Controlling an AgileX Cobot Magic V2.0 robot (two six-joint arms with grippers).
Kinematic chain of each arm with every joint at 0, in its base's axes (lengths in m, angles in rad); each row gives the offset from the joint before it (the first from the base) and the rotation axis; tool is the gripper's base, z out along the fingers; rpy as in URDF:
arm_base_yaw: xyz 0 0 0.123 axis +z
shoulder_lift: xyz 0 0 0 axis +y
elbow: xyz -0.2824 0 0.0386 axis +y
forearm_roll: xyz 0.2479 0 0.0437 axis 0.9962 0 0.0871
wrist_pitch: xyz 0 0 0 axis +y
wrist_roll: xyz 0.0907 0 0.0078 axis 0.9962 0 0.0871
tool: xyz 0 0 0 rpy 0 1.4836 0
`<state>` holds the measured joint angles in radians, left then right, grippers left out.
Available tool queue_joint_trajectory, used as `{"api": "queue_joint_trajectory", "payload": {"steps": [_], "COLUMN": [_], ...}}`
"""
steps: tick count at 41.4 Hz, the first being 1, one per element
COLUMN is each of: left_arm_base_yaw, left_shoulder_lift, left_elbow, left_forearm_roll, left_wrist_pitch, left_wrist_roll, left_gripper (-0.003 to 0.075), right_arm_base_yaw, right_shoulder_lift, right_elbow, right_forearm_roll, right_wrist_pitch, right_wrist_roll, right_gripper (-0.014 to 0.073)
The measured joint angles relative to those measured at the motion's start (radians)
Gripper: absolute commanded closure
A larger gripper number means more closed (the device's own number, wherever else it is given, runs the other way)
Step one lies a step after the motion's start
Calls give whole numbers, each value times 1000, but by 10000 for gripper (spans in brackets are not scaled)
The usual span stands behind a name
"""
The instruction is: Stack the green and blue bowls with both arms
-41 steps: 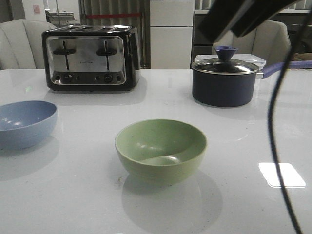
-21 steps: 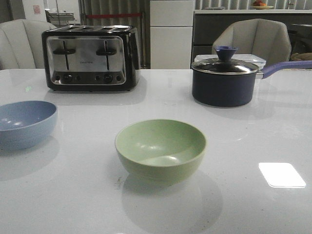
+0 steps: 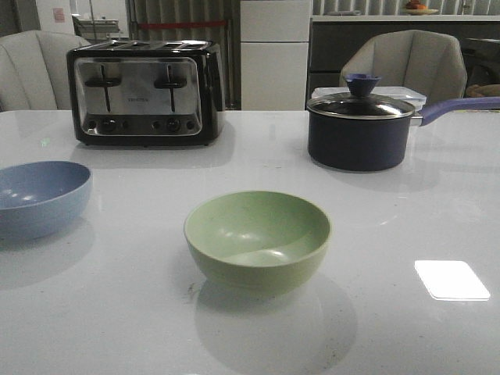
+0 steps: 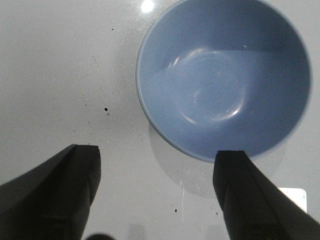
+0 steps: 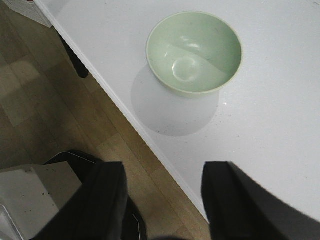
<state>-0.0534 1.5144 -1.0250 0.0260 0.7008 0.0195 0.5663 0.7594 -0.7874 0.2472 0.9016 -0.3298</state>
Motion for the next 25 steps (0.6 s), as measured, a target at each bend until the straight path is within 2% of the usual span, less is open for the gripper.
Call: {"api": "queue_joint_trajectory", "payload": {"steps": [8,19,25], "left_arm_base_yaw": [0,0,2], "left_shoulder_lift": [176,324,365], "left_elbow": [-104,-209,-239], "left_forearm_roll": [-2,-4,-5], "left_wrist_pitch": [-5,-28,-26], "left_wrist_roll": [0,0,0], "left_gripper": [193,195,273], "right_arm_base_yaw": [0,0,0], "right_shoulder_lift": [0,0,0], "right_elbow": [0,0,0], "right_forearm_roll": [0,0,0], "right_wrist_pitch": [0,0,1], "right_wrist_roll": [0,0,0], "right_gripper": [134,134,134]}}
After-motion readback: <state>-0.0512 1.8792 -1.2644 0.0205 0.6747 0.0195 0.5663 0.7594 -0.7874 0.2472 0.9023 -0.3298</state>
